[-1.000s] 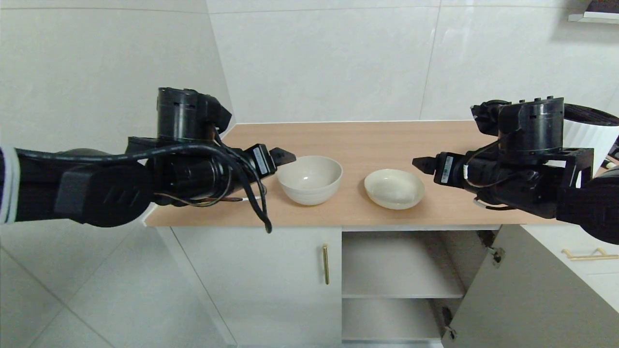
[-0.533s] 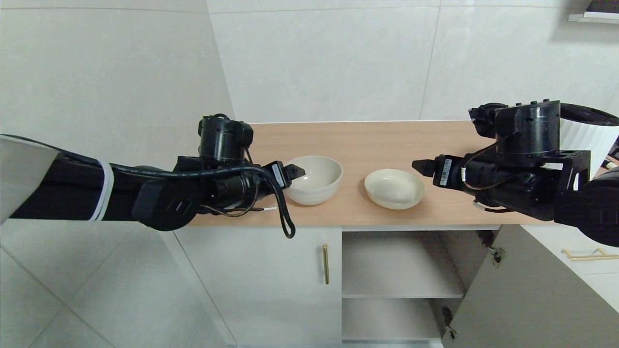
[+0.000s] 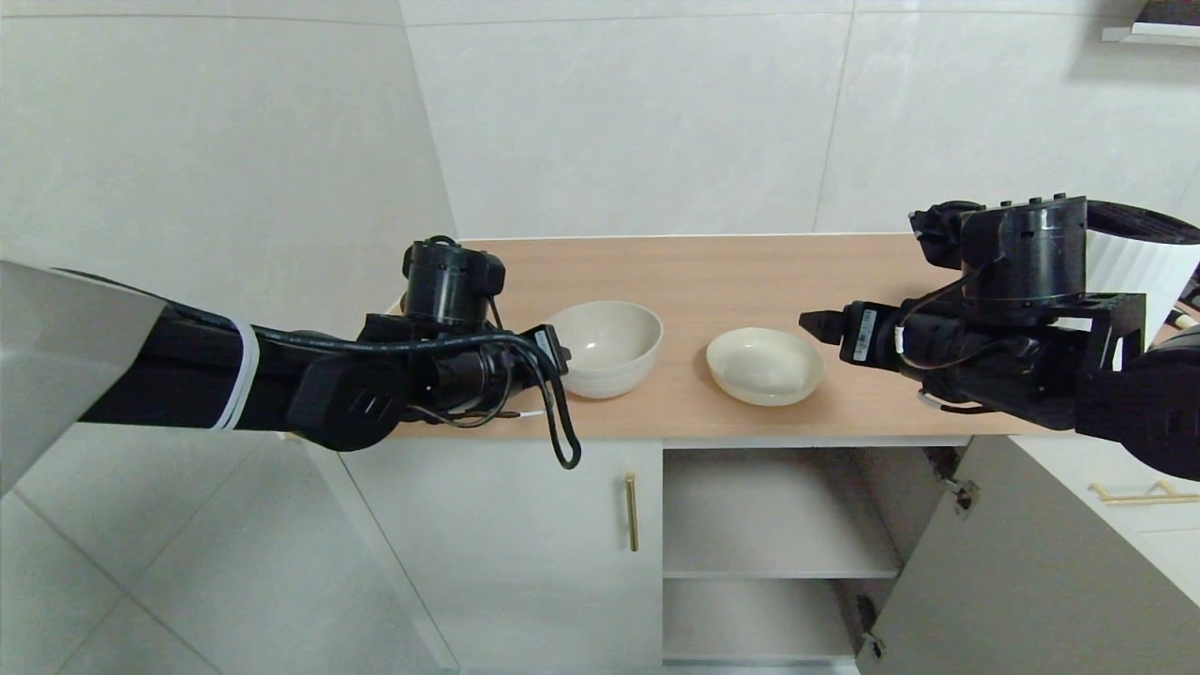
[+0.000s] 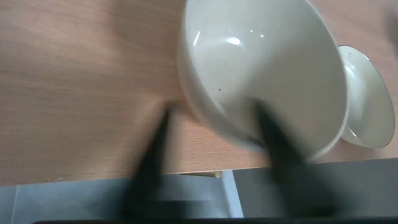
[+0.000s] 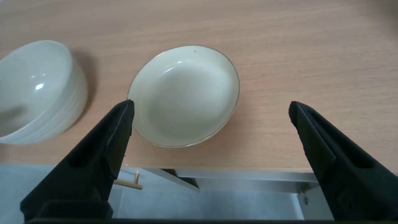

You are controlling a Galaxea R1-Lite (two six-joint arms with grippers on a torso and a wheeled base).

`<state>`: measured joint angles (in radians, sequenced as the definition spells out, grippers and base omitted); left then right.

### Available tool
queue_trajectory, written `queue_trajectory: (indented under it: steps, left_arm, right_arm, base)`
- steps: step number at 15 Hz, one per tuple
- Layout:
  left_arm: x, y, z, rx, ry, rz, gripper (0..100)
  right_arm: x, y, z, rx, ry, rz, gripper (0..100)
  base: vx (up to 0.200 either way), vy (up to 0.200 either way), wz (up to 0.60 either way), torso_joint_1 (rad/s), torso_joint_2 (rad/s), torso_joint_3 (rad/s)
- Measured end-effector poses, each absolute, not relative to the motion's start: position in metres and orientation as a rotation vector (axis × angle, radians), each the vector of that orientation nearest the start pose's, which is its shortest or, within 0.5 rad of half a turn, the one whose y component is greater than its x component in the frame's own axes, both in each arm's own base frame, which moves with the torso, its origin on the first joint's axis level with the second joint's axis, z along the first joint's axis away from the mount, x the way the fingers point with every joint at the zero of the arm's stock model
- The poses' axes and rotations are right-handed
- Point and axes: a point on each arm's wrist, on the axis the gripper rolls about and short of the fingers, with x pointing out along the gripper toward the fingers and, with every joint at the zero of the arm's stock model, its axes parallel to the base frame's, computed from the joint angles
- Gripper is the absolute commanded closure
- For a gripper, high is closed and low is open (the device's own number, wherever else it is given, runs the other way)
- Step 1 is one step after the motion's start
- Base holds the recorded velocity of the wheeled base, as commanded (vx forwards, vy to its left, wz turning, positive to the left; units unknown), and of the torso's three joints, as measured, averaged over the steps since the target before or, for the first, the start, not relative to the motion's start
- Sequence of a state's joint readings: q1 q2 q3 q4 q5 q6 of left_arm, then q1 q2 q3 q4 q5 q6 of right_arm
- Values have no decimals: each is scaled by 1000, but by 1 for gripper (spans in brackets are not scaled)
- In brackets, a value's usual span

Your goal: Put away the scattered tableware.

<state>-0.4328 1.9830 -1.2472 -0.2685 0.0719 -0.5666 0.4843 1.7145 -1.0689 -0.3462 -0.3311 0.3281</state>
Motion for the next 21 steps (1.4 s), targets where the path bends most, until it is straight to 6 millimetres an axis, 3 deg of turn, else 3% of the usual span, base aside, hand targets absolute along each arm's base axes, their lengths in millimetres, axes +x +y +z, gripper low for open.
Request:
queue_trajectory:
  steps: [7,10,16,21]
  left_arm:
    - [350,-160,179,-449,515,-222,100]
    - [345,-158,186,-455,502,-230,100]
    - [313,-147,207,-490,527,-397,100]
    - [307,-145,213,-494,511,-406,100]
  right_arm:
    - [289,144,223,203,305,104,0]
    - [292,145,218,161,394,74,0]
    - [333,160,189,156,426,-96,0]
    - [362,159,165,173,457,-155,0]
  base:
    - [0,0,0,0,0,0]
    - [0,0,0,0,0,0]
    - [0,0,0,0,0,0]
    - [0,0,0,0,0,0]
